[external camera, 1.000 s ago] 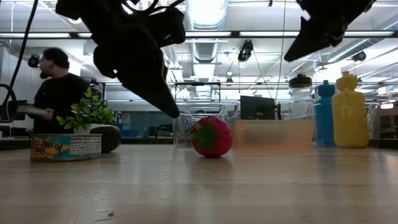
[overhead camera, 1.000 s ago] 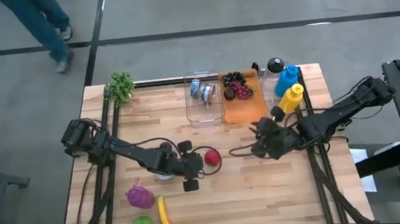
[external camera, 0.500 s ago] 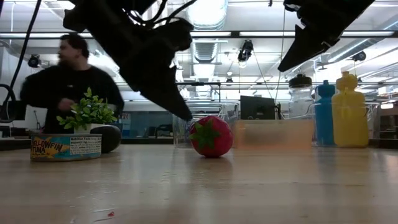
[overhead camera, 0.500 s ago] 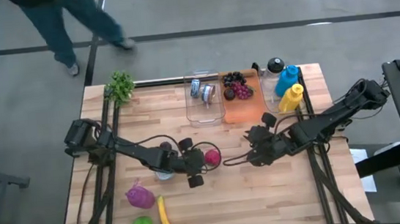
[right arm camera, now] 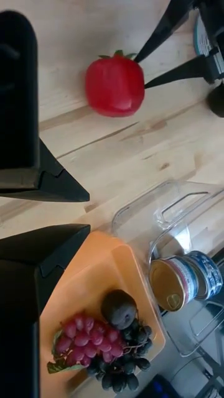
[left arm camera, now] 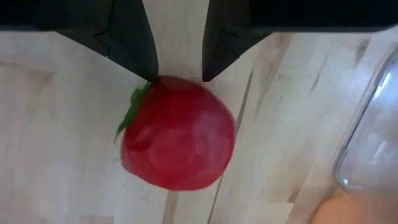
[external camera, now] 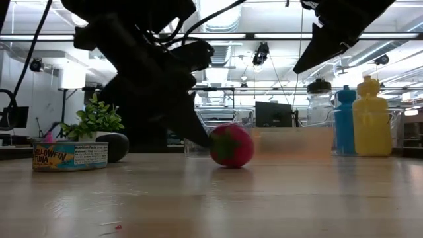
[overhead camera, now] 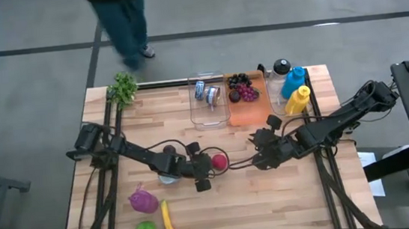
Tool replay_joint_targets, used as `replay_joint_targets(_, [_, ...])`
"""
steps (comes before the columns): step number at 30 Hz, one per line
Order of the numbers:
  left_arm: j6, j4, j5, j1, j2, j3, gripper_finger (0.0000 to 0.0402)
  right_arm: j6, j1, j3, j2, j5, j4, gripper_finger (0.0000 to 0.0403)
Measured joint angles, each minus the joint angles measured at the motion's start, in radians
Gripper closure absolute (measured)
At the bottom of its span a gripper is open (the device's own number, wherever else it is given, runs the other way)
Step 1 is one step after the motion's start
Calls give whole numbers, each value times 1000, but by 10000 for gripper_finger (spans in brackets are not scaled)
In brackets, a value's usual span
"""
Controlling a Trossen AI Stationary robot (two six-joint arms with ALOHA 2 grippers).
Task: Pick & Place Food Item
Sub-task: Put the red tomato into the orange bin
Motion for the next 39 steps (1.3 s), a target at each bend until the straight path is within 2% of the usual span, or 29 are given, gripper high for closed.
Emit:
replay_joint_targets(16, [52,114,3,1,27,0,275,0,0,0,0,0,1,342])
replay_joint_targets(28, [107,267,4,4,88,7,274,-15,0,0,0,2,23,345])
replay_joint_targets(39, [148,309,8,9,124,41,275,-19,-4,0,0,1,26,347])
